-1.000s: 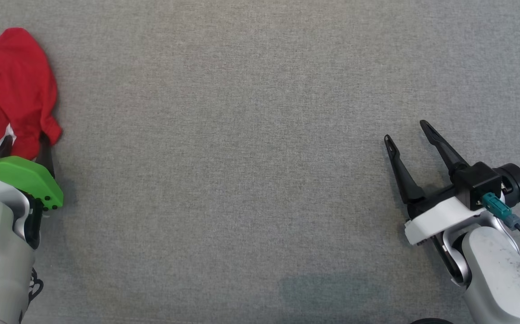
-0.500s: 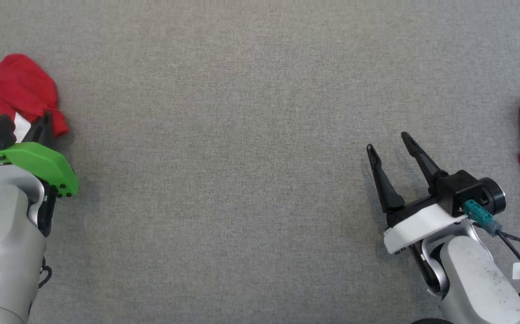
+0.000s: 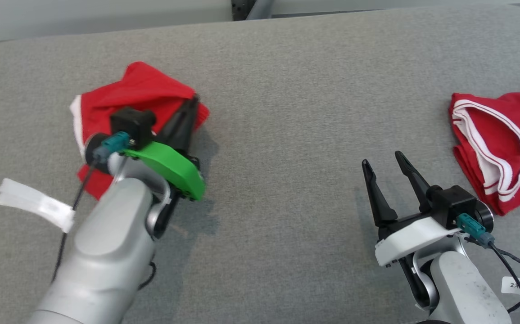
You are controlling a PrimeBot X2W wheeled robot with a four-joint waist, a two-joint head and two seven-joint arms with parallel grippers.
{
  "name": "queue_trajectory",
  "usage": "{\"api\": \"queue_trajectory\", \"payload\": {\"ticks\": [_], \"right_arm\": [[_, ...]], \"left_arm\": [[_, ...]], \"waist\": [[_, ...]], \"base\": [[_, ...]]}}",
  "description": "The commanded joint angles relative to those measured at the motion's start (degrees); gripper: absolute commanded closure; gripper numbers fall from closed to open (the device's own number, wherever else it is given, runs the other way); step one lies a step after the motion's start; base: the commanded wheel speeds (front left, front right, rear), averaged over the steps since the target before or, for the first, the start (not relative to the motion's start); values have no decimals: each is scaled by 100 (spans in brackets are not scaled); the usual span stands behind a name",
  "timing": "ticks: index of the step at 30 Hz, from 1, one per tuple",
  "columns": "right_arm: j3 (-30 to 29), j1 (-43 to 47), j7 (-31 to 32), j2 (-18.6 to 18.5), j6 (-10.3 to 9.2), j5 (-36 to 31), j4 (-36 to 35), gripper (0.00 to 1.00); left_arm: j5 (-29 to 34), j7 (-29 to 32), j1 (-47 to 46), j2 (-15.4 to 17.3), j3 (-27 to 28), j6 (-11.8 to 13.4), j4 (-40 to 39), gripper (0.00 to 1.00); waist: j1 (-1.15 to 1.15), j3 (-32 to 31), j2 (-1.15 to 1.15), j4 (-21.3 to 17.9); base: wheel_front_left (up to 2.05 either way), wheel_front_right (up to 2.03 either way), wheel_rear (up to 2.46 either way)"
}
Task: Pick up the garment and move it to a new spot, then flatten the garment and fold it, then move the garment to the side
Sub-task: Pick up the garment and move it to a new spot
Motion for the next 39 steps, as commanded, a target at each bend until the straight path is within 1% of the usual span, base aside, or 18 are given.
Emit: {"api": "queue_trajectory", "payload": {"ticks": [1,5,8,10,12,13,14,15,18,21,26,30,34,35,39], "right_arm": [[-20,88,-15,6,-9,17,6,0],[-69,144,-15,59,-9,37,32,0],[-88,159,-15,87,-9,31,41,0],[-81,182,-15,108,-9,21,35,0],[-55,192,-15,128,-9,-3,7,0],[-41,193,-15,136,-9,-11,-6,0],[-45,194,-15,141,-9,-2,-12,0],[-45,192,-15,143,-9,3,-13,0],[-82,217,-15,152,-9,2,-9,0],[-111,227,-15,162,-9,-8,-16,0],[-71,275,-15,167,-9,-34,-48,0],[-51,364,-15,175,-9,-63,-40,0],[-41,448,-15,186,-9,-83,-18,0],[-41,448,-15,186,-9,-83,-18,0],[-32,548,-15,191,-9,-92,24,0]], "left_arm": [[-50,-13,112,-75,-104,-12,-87,100],[-147,-13,192,-409,-752,-12,-485,100],[-273,-14,251,-549,-1065,-12,-594,100],[-301,-14,293,-620,-1146,-12,-567,100],[-198,-14,346,-662,-1049,-12,-449,100],[-96,-14,383,-678,-1009,-12,-384,93],[-17,-14,415,-696,-961,-8,-322,61],[43,-13,457,-700,-899,11,-244,0],[240,-14,616,-700,-629,40,-107,0],[474,-14,829,-643,-256,126,-216,0],[1032,-13,1487,-432,662,515,-781,0],[1389,-12,2187,-305,1447,750,-1208,0],[1683,-13,2852,-298,2198,853,-1589,0],[1683,-13,2852,-298,2198,853,-1589,0],[1942,-7,3500,-375,2794,880,-1818,0]], "waist": [[0,-214,0,-396],[0,-275,0,-715],[0,-305,0,-929],[0,-326,0,-1064],[0,-325,0,-1183],[0,-322,0,-1224],[0,-320,0,-1250],[0,-320,0,-1266],[0,-354,0,-1260],[0,-427,0,-1185],[0,-614,0,-1013],[0,-798,0,-892],[0,-962,0,-758],[0,-962,0,-758],[0,-1133,0,-633]], "base": [[0,0,0],[0,0,0],[0,0,0],[0,0,0],[0,0,0],[0,0,0],[0,0,0],[0,0,0],[0,0,0],[0,0,0],[0,0,0],[0,0,0],[0,0,0],[0,0,0],[0,0,0]]}}
